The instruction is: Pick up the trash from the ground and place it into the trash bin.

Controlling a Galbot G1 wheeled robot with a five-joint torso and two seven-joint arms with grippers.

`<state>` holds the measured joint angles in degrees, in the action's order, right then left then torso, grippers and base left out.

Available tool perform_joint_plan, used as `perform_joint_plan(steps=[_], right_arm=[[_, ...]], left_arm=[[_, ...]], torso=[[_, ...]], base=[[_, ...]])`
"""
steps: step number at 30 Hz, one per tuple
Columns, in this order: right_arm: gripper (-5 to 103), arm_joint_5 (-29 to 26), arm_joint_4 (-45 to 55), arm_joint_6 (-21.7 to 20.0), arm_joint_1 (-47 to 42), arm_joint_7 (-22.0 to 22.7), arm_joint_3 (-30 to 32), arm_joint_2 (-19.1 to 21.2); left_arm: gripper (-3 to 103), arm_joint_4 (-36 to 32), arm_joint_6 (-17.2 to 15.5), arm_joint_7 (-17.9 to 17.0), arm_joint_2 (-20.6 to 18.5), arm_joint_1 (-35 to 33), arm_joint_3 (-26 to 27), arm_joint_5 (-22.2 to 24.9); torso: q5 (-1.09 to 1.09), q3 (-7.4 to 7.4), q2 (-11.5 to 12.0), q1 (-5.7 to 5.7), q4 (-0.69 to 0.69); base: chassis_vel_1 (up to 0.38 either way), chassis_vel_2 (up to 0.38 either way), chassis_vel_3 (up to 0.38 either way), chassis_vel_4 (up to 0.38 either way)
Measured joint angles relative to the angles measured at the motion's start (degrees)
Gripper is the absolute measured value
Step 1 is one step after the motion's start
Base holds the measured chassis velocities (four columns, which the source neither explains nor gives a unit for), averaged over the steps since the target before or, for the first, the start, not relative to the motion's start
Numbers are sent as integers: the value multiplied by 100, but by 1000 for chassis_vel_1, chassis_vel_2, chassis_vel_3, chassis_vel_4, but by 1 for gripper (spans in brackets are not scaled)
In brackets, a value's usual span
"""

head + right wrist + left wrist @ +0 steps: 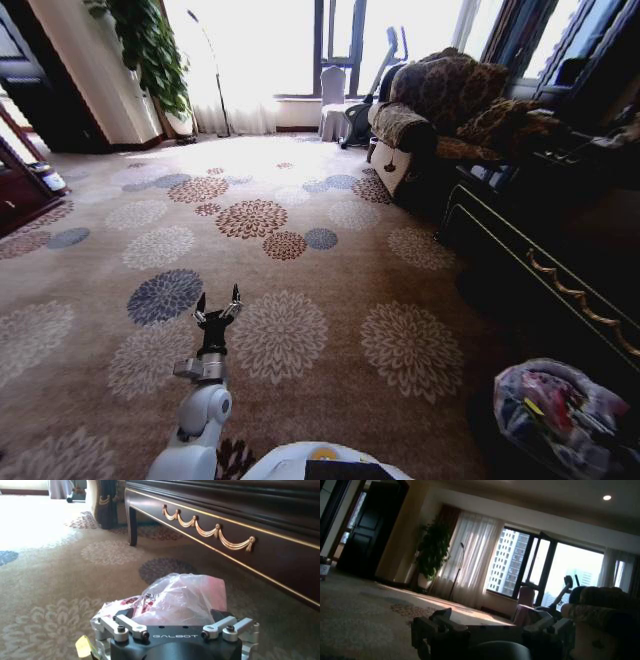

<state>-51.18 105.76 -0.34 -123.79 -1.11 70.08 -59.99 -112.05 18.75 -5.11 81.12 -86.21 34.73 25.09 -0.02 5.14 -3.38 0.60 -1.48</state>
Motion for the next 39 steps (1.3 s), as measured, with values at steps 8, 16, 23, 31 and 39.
perform_joint_plan(steps=[8, 16, 23, 31, 39], right_arm=[[100, 673, -673, 620, 125, 2, -52, 8], [100, 1049, -309, 1121, 328, 3, 34, -262], [100, 1038, 156, 1081, 329, 5, 314, -395], [100, 1049, -230, 1361, 329, 7, 341, -232], [94, 541, 793, 1927, 359, 8, -30, -478]], left_arm=[[100, 13, 47, 5, 67, -49, -81, -46], [100, -11, 53, 23, 110, -104, -245, -195], [100, -103, 33, 28, 150, -206, -223, -248], [100, -169, 69, 30, 311, -350, -147, -326], [100, -339, -35, 30, 308, -425, -128, -371]], torso=[[2, 0, 0, 0, 1], [6, 0, 0, 0, 1], [-1, 0, 0, 0, 0], [2, 0, 0, 0, 1], [2, 0, 0, 0, 1]], base=[[0, 0, 0, 0], [0, 0, 0, 0], [0, 0, 0, 0], [0, 0, 0, 0], [0, 0, 0, 0]])
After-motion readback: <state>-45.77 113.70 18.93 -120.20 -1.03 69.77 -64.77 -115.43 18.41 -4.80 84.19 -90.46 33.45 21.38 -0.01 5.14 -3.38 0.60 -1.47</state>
